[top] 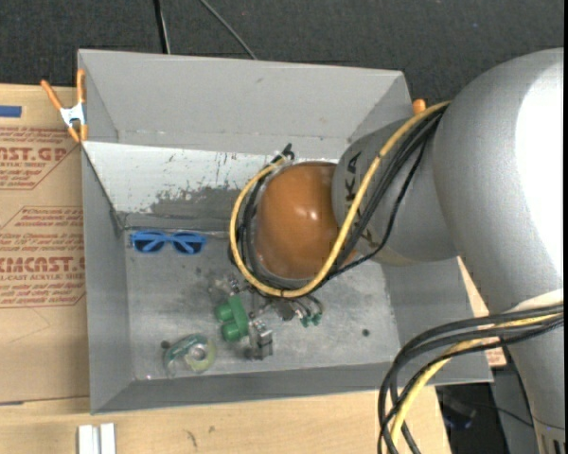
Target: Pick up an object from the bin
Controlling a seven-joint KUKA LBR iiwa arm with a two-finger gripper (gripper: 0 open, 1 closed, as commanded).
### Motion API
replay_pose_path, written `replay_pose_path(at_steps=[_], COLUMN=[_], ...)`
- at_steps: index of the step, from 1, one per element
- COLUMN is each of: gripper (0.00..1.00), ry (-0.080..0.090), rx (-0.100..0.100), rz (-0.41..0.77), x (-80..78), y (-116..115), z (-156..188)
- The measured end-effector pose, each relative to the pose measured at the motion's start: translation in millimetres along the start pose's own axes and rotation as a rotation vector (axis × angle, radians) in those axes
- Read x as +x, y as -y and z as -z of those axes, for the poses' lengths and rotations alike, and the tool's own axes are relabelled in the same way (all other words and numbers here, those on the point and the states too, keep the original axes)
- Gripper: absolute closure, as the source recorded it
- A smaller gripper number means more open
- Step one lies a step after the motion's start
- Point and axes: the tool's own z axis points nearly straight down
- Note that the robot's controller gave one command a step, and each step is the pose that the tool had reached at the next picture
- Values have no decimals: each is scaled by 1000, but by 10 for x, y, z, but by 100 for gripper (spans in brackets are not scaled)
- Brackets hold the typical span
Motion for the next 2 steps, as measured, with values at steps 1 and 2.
replay_pose_path(at_steps=[1, 2], gripper=[100, 0], ry=[-3, -2], rx=[-3, -3], rz=[4, 4], x=[7, 7], y=[-28, -30], z=[-1, -2])
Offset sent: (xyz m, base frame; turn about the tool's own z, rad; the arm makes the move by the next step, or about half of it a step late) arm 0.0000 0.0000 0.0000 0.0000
